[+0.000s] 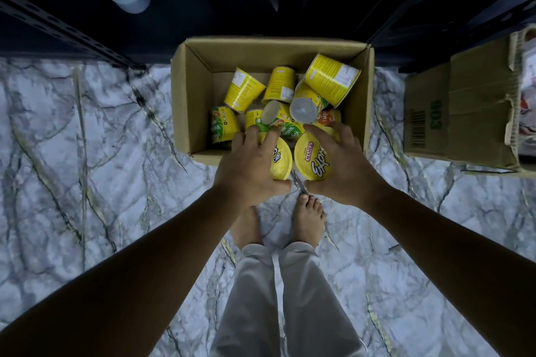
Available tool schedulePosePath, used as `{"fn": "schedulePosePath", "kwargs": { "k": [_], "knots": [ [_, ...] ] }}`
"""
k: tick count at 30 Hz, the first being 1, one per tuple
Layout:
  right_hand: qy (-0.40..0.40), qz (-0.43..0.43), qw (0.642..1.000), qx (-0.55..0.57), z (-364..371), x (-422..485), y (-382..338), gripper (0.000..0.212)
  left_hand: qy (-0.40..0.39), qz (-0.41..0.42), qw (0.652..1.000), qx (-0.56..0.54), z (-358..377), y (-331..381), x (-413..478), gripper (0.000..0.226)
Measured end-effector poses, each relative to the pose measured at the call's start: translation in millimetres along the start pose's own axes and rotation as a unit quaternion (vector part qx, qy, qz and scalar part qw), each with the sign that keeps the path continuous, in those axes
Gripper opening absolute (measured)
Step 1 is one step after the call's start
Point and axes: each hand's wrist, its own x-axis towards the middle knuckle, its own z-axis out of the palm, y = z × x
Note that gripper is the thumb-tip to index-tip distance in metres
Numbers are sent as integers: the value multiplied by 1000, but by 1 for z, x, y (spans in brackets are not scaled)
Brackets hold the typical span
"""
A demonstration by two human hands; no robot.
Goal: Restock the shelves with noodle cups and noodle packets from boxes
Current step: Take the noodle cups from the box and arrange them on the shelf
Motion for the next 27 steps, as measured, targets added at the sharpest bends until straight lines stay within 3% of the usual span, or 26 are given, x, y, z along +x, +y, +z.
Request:
{"fn": "schedulePosePath", "kwargs": {
  "k": [8, 13, 21, 27],
  "knots": [
    [8, -4, 1000, -9, -3, -7, -8, 113, -26, 0, 999, -31, -15, 1, -1, 108],
    [47, -8, 998, 49, -37, -41, -39, 112, 2, -28, 995, -95, -60, 11, -33, 105],
    [161, -74, 978, 109, -171, -147, -141, 111, 72, 35, 980, -183, -224, 52, -139, 109],
    [259, -149, 940, 166, -275, -245, -233, 91, 177, 123, 958, -187, -360, 92, -233, 105]
  ]
}}
